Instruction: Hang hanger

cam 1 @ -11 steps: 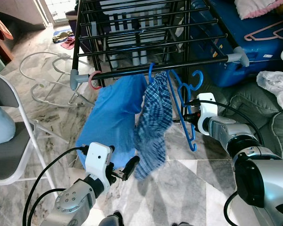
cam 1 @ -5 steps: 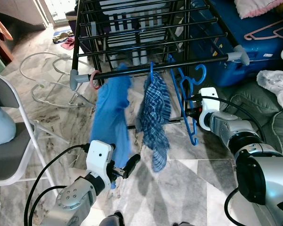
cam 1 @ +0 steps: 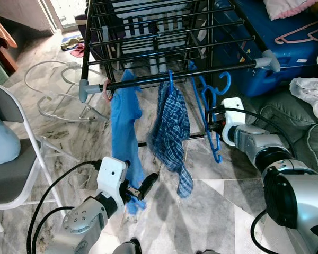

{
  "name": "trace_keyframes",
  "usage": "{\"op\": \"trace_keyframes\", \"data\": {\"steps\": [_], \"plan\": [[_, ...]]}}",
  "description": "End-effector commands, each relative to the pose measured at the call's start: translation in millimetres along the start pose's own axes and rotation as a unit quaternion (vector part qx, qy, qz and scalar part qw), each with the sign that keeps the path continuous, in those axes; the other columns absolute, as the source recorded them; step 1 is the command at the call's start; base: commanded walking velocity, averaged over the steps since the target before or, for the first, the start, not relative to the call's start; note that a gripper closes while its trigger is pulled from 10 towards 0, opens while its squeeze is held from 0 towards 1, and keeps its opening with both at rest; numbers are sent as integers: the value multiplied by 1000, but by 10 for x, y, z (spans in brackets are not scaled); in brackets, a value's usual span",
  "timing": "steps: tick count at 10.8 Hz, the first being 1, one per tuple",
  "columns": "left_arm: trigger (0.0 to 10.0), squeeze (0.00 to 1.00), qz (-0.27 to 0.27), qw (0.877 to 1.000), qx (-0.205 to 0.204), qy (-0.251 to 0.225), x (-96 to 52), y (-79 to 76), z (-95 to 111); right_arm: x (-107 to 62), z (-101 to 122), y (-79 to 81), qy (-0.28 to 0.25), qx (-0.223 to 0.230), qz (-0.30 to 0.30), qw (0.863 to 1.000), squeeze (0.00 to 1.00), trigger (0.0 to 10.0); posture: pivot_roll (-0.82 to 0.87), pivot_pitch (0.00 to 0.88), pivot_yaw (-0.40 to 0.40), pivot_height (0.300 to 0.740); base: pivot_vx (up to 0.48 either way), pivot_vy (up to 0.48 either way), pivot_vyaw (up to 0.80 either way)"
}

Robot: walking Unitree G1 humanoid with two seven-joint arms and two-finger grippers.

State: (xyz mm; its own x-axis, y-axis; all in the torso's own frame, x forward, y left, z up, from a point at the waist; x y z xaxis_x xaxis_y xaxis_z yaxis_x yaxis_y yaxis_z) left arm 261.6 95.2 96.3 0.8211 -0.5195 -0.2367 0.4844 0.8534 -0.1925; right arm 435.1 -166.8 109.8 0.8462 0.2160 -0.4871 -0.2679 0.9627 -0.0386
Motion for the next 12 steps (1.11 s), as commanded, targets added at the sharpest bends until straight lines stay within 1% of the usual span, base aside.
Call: {"op": "trace_keyframes", "data": {"steps": [1, 3, 6, 9, 12], "plan": [[10000, 0, 9, 1000, 4, 10, -19, 57, -47, 8, 177, 64, -25, -6, 4, 1000, 0, 10000, -5, 98, 119, 740, 0, 0, 0], [10000, 0, 8, 1000, 7, 13, -19, 75, -51, 12, 74, 43, -13, 4, 0, 1000, 0, 10000, -4, 93, 127, 740, 0, 0, 0], [10000, 0, 4, 1000, 9, 16, -3, 77, -59, -6, -59, -43, 1, 13, -10, 1000, 0, 10000, -8, 90, 137, 740, 0, 0, 0], [10000, 0, 3, 1000, 11, 19, 2, 92, -64, 0, -127, -35, 8, 20, -10, 1000, 0, 10000, -8, 88, 142, 740, 0, 0, 0], [10000, 0, 6, 1000, 13, 19, 5, 105, -62, 2, -123, -32, 6, 19, -10, 1000, 0, 10000, -8, 89, 143, 740, 0, 0, 0]]}}
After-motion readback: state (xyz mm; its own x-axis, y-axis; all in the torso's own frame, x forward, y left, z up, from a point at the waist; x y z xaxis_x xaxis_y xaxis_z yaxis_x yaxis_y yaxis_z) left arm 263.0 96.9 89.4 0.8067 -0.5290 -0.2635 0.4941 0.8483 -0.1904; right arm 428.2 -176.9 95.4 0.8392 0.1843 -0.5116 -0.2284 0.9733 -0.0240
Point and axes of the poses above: a point about 5 cm out from each wrist's last joint towards the gripper, its own x axis pointing out of the wrist towards the gripper, its own z axis along the axis of the wrist's last joint, y = z × x, the point moved 5 cm from there along x, pointing out of the wrist towards the gripper, and after that the axes turned 4 degrees about -x, right-handed, at the moved point
